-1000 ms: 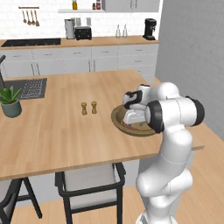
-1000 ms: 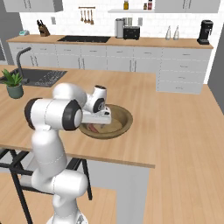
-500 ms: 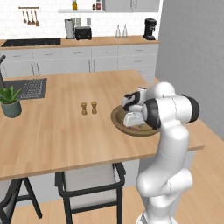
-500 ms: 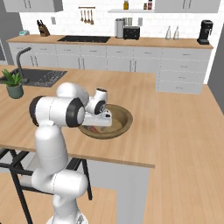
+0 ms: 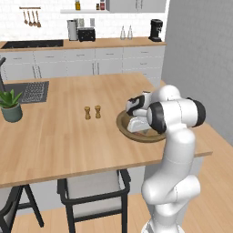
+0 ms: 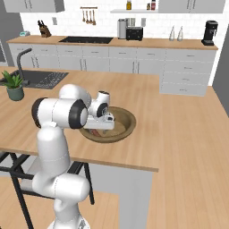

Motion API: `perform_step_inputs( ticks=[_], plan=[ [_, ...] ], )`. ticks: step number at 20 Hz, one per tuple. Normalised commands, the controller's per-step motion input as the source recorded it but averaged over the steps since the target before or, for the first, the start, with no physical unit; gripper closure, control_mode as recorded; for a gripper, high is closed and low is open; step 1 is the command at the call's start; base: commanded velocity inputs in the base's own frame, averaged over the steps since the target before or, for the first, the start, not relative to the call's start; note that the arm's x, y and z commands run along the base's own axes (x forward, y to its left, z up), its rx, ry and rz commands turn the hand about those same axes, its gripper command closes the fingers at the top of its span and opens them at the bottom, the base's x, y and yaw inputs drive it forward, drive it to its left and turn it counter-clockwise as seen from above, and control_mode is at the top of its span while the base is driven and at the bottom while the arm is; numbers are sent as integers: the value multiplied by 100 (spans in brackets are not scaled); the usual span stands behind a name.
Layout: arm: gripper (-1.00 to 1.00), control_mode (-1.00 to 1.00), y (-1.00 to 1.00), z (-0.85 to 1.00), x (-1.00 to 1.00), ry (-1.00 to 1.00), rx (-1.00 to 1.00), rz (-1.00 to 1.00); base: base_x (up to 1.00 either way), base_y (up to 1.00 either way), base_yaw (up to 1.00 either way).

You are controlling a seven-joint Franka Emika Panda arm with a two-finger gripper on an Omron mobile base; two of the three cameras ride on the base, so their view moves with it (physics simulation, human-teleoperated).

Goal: Place one bun and one sausage from the bowl on each plate.

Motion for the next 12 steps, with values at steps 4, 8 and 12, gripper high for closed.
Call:
perform_step_inputs(
  ticks=[4,8,12],
  plan=[
    [-100,-100,0,-18,0,0,0,0,0,0,0],
    [-100,-100,0,-26,6,0,0,0,0,0,0],
    [-100,-100,-1,-27,7,0,0,0,0,0,0]
  ],
)
